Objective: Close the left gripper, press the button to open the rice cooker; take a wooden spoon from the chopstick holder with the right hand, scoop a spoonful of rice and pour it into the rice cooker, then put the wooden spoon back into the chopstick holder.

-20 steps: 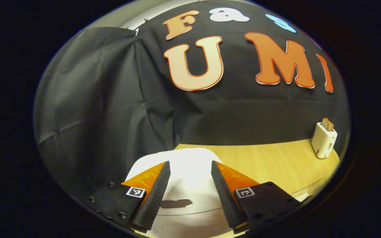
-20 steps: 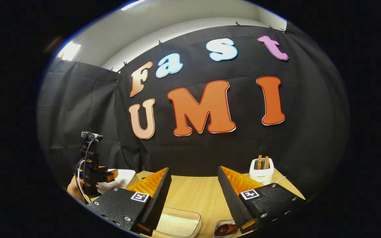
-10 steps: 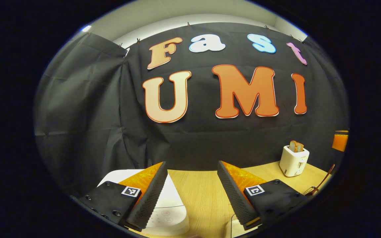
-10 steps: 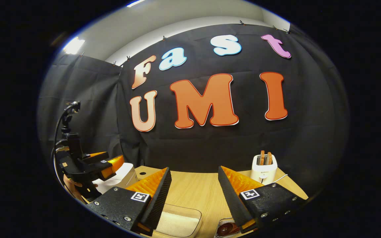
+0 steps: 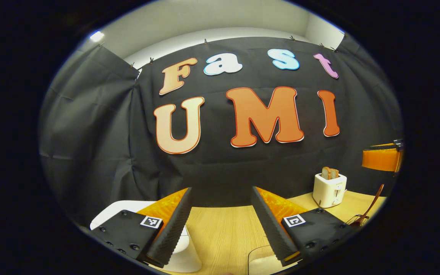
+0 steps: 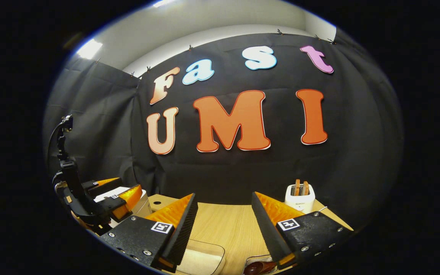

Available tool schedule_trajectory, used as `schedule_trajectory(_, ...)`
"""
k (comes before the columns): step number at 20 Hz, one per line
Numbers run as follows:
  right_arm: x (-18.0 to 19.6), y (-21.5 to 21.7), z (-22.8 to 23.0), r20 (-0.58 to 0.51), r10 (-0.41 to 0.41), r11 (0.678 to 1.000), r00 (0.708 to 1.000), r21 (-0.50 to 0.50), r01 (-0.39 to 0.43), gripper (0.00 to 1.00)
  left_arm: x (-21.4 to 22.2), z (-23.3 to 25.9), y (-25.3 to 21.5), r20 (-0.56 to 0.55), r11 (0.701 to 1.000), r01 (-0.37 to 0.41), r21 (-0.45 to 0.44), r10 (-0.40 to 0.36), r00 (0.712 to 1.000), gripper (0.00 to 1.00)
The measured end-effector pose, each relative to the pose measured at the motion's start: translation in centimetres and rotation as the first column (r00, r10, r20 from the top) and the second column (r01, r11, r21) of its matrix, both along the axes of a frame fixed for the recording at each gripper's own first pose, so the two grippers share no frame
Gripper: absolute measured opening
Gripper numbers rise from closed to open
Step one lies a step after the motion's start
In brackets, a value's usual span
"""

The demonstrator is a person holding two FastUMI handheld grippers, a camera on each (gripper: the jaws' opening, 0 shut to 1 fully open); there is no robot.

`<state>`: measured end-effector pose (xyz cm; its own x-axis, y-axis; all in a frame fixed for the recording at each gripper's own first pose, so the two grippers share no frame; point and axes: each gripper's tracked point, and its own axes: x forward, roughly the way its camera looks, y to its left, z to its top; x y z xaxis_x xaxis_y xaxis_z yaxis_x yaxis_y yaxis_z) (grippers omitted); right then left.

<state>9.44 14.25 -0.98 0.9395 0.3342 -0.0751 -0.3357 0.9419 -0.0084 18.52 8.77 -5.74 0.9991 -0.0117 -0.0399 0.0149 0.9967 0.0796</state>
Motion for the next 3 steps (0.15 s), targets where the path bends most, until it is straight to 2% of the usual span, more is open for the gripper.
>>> schedule_trajectory(1,0.05,-0.07,-0.18,0.002,-0.002,1.0,1.0,-0.015,0.002,0.84,0.25,-0.26,-0.23,-0.015,1.0,0.014,-0.004,-0.014,1.0,1.0)
schedule_trajectory(2,0.0,0.01,-0.41,0.008,0.002,1.0,1.0,-0.026,-0.002,0.84,0.11,-0.34,-0.37,-0.022,1.0,0.018,-0.011,-0.018,1.0,0.94)
schedule_trajectory(3,-0.01,-0.01,-0.44,0.014,0.0,0.999,1.0,-0.037,0.001,0.84,0.07,-0.34,-0.42,-0.029,1.0,0.016,-0.016,-0.017,0.999,0.94)
